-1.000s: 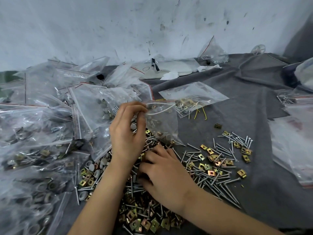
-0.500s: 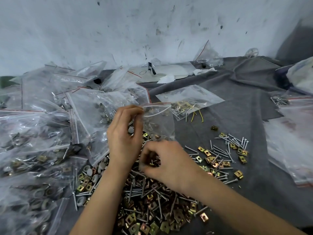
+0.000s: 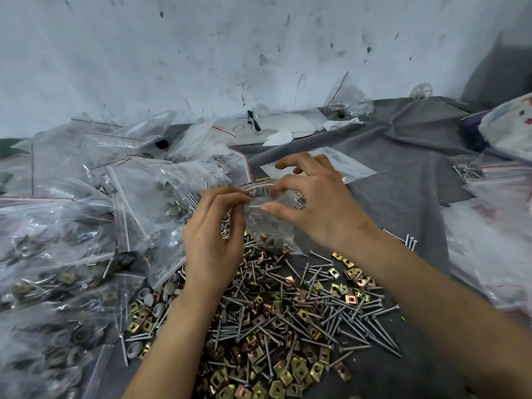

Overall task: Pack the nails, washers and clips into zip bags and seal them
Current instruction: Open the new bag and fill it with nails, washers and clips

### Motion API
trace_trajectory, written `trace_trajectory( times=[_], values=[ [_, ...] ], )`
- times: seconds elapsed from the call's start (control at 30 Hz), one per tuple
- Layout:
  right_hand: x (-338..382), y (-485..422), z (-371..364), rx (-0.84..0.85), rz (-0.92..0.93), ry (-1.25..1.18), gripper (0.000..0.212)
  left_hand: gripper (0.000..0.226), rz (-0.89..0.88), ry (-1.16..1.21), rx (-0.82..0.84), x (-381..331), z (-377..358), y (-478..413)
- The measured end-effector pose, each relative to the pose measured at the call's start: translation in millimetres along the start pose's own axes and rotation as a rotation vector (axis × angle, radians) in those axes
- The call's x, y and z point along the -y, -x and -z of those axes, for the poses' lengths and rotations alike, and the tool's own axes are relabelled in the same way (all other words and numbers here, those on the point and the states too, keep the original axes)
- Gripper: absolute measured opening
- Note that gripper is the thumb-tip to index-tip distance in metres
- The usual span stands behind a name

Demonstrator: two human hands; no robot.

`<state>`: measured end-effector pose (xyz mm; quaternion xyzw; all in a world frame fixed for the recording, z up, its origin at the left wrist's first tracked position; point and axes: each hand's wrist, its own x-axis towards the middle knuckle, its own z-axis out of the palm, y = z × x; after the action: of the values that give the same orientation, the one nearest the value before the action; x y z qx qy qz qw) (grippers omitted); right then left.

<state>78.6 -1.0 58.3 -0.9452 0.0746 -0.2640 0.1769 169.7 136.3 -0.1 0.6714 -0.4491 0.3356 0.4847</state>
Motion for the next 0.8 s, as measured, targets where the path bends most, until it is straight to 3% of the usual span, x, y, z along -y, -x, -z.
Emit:
trace_trajectory(
  times=[0.17,0.27,0.37,0.57,0.8],
  values=[
    [-8,1,6,-0.05,-0.005,-0.09,0.012,0.02,-0.001,0.03,-0.01,2,-1,0],
    [-12,4,13,-0.078,-0.007,-0.241,0.011,0.033,0.27,0.181,0.006,3,0,-2],
    [-13,7,17,-0.06,-0.033,-0.377,0.03,0.01,0.532,0.417,0.077,4,-1,-3],
    [-9,2,16,0.016,-0.054,-0.419,0.012,0.005,0.478,0.566,0.15,-1,2,-4],
    [-12,-1,21,0.104,0.007,-0.262,0.015,0.01,0.481,0.668,0.222,2,7,-7]
  ],
)
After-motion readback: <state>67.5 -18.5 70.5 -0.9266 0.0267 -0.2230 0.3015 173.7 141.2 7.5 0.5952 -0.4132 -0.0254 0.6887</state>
